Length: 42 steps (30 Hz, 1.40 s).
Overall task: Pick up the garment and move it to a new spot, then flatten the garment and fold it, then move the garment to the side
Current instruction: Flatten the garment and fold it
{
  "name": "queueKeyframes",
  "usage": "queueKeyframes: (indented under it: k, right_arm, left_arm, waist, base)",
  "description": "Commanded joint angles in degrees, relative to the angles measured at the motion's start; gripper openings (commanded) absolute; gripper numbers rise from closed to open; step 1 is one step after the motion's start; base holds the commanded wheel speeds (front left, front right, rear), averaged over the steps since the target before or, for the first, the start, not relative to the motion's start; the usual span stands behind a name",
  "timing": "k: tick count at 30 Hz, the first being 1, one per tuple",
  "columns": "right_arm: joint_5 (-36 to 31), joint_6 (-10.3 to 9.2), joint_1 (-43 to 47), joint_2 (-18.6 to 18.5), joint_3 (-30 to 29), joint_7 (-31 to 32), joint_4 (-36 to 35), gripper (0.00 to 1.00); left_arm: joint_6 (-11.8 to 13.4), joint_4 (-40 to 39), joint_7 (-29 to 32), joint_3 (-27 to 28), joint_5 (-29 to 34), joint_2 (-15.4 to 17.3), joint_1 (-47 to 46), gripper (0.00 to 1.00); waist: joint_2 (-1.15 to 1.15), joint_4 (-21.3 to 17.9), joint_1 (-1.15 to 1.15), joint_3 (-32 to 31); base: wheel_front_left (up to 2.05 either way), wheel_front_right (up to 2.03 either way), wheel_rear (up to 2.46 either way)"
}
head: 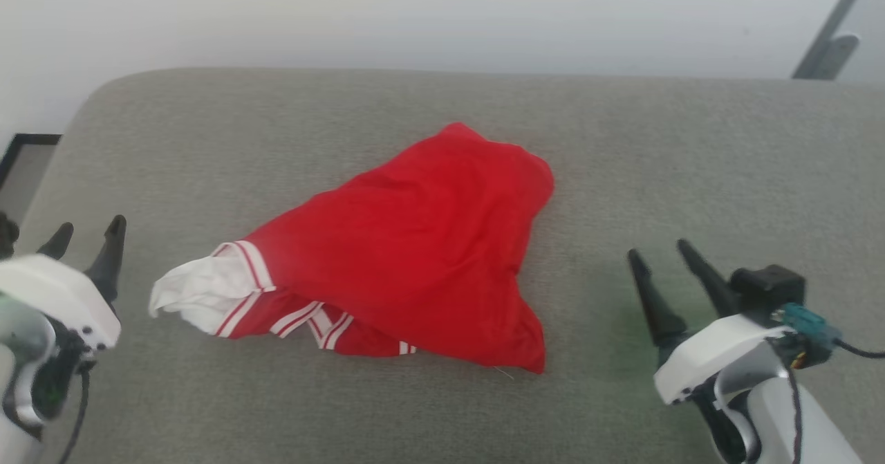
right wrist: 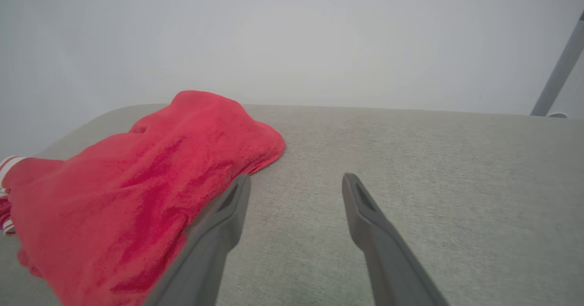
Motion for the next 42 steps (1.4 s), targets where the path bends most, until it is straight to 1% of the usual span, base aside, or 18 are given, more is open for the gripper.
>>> queueKeyframes:
  k: [1, 2, 3, 8, 12, 15, 19, 23, 26, 27, 28, 29, 31, 36, 39, 42]
  right_arm:
    - [0.92, 0.03, 0.45, -0.39, 1.54, 1.10, -0.69, 1.00]
    - [1.44, 0.03, 0.48, -0.60, 2.46, 1.74, -0.89, 1.00]
    - [1.44, 0.03, 0.48, -0.60, 2.46, 1.74, -0.89, 1.00]
    - [4.54, 0.03, 0.68, -2.00, 6.64, 6.17, -1.81, 1.00]
    - [6.61, 0.03, 0.54, -3.35, 9.65, 10.61, -2.50, 1.00]
    - [8.22, 0.03, 0.36, -4.61, 11.27, 14.72, -2.78, 1.00]
    - [9.80, 0.03, 0.13, -6.01, 12.77, 20.91, -3.37, 1.00]
    - [9.78, 0.03, 0.00, -6.80, 13.15, 26.99, -2.63, 1.00]
    - [9.09, 0.03, -0.64, -6.78, 13.62, 29.31, -2.38, 1.00]
    - [8.73, 0.03, -0.70, -6.77, 14.03, 30.00, -2.18, 0.91]
    - [8.23, 0.03, -0.84, -6.95, 14.46, 30.42, -2.19, 0.40]
    - [7.83, 0.03, -1.03, -7.08, 14.48, 30.49, -2.13, 0.00]
    - [6.82, 0.03, -1.32, -7.12, 14.52, 30.48, -1.97, 0.00]
    - [5.79, 0.03, -1.98, -7.29, 13.11, 30.18, -2.20, 0.00]
    - [5.78, 0.02, -2.32, -8.21, 11.47, 30.34, -2.63, 0.00]
    - [5.72, 0.03, -2.38, -9.36, 8.61, 30.40, -3.11, 0.00]
  left_arm:
    - [0.38, -0.95, -3.35, 0.63, 1.12, -0.55, 2.24, 1.00]
    - [0.53, -1.51, -5.41, 0.79, 1.87, -0.62, 3.05, 1.00]
    - [0.53, -1.51, -5.41, 0.79, 1.87, -0.62, 3.05, 1.00]
    - [1.37, -3.41, -14.51, 1.61, 3.93, -2.16, 7.18, 1.00]
    - [2.18, -4.25, -17.79, 3.61, 5.33, -3.98, 9.60, 1.00]
    - [2.28, -4.83, -18.45, 5.38, 6.58, -6.07, 11.73, 1.00]
    - [1.36, -6.56, -18.51, 9.47, 9.30, -9.56, 13.92, 1.00]
    - [-0.77, -7.81, -18.54, 13.85, 12.47, -12.83, 15.54, 1.00]
    - [-2.34, -8.21, -18.54, 17.07, 14.92, -15.34, 16.38, 1.00]
    - [-2.80, -8.33, -18.55, 18.07, 16.08, -16.12, 16.59, 1.00]
    - [-3.16, -8.53, -18.55, 19.04, 17.15, -16.82, 16.66, 1.00]
    - [-3.74, -8.93, -18.55, 20.10, 18.15, -17.71, 16.68, 1.00]
    - [-5.25, -9.50, -18.55, 21.92, 20.34, -19.24, 16.92, 1.00]
    - [-7.85, -10.80, -18.56, 26.96, 24.21, -22.92, 17.45, 1.00]
    - [-9.04, -11.51, -18.56, 29.50, 26.33, -24.89, 18.35, 1.00]
    - [-9.85, -12.04, -18.56, 31.36, 27.77, -26.38, 18.64, 1.00]
  waist:
    - [0.00, 1.52, 0.00, -0.76]
    - [0.00, 2.00, 0.00, -0.87]
    - [0.00, 2.00, 0.00, -0.87]
    - [0.00, 4.32, 0.00, -1.10]
    - [0.00, 6.03, 0.00, -0.99]
    - [0.00, 7.24, 0.00, -0.69]
    - [0.00, 8.53, 0.00, -0.23]
    - [0.00, 9.64, 0.00, 0.31]
    - [0.00, 10.26, 0.00, 0.61]
    - [0.00, 10.43, 0.00, 0.67]
    - [0.00, 10.59, 0.00, 0.72]
    - [0.00, 10.74, 0.00, 0.75]
    - [0.00, 10.87, 0.00, 0.76]
    - [0.00, 10.49, 0.00, 0.47]
    - [0.00, 9.83, 0.00, 0.30]
    - [0.00, 9.11, 0.00, 0.11]
  base:
    - [0.00, 0.00, 0.00]
    - [0.00, 0.00, 0.00]
    - [0.00, 0.00, 0.00]
    - [0.00, 0.00, 0.00]
    - [0.00, 0.00, 0.00]
    - [0.00, 0.00, 0.00]
    - [0.00, 0.00, 0.00]
    - [0.00, 0.00, 0.00]
    - [0.00, 0.00, 0.00]
    - [0.00, 0.00, 0.00]
    - [0.00, 0.00, 0.00]
    - [0.00, 0.00, 0.00]
    - [0.00, 0.00, 0.00]
    - [0.00, 0.00, 0.00]
    - [0.00, 0.00, 0.00]
    - [0.00, 0.00, 0.00]
